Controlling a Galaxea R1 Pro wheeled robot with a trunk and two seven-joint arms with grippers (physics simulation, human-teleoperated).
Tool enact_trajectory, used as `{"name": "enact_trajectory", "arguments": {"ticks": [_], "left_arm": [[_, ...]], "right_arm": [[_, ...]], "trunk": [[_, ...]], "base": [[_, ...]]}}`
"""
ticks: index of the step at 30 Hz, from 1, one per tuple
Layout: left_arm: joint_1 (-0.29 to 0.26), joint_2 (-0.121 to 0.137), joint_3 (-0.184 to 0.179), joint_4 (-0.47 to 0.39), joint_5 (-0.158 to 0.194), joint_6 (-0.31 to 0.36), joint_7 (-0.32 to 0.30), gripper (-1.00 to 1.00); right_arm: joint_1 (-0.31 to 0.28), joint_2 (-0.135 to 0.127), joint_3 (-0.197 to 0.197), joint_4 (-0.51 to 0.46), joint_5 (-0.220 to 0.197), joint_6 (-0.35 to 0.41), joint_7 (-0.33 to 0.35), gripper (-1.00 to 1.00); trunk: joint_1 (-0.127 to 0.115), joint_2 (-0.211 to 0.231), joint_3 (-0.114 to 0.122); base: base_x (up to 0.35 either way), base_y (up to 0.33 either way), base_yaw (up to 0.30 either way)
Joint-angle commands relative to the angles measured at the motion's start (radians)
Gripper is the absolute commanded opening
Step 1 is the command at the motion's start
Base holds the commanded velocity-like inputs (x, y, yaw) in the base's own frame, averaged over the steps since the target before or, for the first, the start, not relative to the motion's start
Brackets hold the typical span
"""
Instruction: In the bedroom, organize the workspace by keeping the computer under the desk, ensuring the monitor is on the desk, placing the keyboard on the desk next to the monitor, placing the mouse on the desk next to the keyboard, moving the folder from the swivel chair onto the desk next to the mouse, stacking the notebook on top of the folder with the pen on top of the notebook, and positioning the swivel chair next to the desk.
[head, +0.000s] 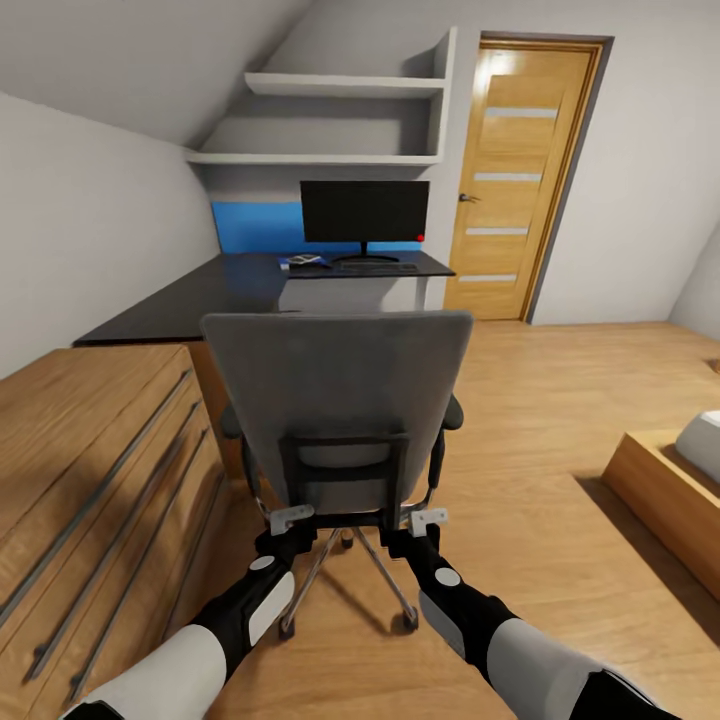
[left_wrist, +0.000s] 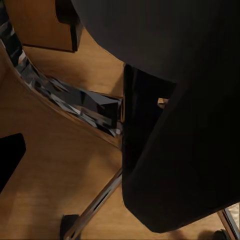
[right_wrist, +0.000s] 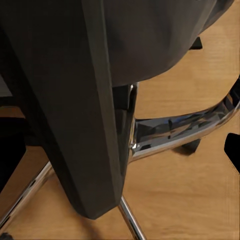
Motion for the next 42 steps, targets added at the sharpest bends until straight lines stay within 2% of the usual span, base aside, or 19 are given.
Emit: {"name": "enact_trajectory", "arguments": {"ticks": [1, 13, 42], "left_arm": [[-0.001, 0.001, -0.005, 0.0, 0.004, -0.006, 0.009, 1.0], [-0.001, 0.001, -0.005, 0.001, 0.004, -0.007, 0.009, 1.0], [-0.001, 0.001, -0.005, 0.0, 0.003, -0.008, 0.009, 1.0]], "right_arm": [[-0.001, -0.001, 0.0, 0.001, -0.008, -0.005, -0.009, 1.0], [-0.001, -0.001, 0.0, 0.001, -0.008, -0.005, -0.009, 1.0], [-0.001, -0.001, 0.001, 0.001, -0.008, -0.006, -0.009, 1.0]], "trunk": [[0.0, 0.0, -0.001], [0.0, 0.0, -0.001], [0.0, 0.0, -0.001]], "base": [[0.321, 0.0, -0.001], [0.321, -0.044, 0.0], [0.32, -0.146, 0.0]]}}
